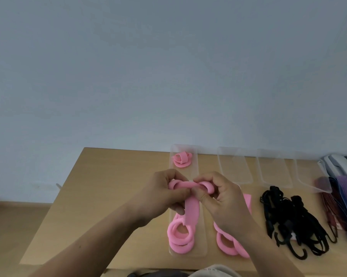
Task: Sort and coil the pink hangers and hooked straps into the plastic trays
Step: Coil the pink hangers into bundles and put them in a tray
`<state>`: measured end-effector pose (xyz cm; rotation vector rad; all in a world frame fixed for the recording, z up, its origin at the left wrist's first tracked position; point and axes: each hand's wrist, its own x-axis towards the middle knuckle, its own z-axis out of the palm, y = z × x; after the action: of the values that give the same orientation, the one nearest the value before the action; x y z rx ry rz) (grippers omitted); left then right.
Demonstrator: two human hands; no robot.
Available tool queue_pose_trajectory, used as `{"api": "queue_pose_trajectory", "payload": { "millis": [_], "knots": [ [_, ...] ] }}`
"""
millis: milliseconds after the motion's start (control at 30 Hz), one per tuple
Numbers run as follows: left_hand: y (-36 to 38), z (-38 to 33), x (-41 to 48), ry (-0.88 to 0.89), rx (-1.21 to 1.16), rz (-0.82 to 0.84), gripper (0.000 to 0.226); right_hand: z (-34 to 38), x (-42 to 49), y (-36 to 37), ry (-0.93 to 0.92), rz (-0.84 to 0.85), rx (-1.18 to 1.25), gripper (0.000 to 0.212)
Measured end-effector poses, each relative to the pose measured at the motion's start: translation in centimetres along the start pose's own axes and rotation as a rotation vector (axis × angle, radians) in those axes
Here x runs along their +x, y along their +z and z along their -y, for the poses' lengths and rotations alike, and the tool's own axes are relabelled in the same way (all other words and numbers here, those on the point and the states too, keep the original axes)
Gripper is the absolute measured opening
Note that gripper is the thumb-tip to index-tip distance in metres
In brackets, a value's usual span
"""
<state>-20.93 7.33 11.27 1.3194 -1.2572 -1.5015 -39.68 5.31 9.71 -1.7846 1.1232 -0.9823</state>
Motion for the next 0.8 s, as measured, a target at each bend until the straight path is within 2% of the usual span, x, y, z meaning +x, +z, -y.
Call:
{"api": "queue_pose_trajectory", "payload": {
  "millis": [100,233,300,467,600,700,767,800],
  "knots": [
    [0.4,-0.2,0.0,-0.028,-0.116,0.006,0.023,0.0,0.0,0.0,-0.007,-0.012,0.002,0.019],
    [0.6,-0.2,0.1,-0.042,-0.223,-0.005,0.011,0.0,-0.1,-0.1,0.012,0.015,0.057,0.024],
    [0.6,-0.2,0.1,-0.031,-0.248,0.001,0.015,0.1,-0.2,-0.3,0.040,0.032,0.112,0.023],
    [0.7,0.1,0.1,0.112,-0.115,-0.037,0.013,0.6,0.0,-1.2,0.127,0.133,0.344,0.022],
    [0.9,0.2,0.1,0.212,-0.017,-0.087,0.014,1.2,0.2,-1.3,0.168,0.106,0.387,0.025],
    [1.0,0.2,0.1,0.203,0.019,-0.087,0.024,1.3,0.2,-1.3,0.134,0.112,0.385,0.012],
    [0.8,0.2,0.1,0.165,0.024,-0.072,0.034,1.3,0.1,-1.4,0.119,0.110,0.408,0.012],
    [0.7,0.0,0.1,0.154,0.020,-0.054,0.031,1.3,0.1,-1.6,0.111,0.104,0.422,0.013]
  ]
}}
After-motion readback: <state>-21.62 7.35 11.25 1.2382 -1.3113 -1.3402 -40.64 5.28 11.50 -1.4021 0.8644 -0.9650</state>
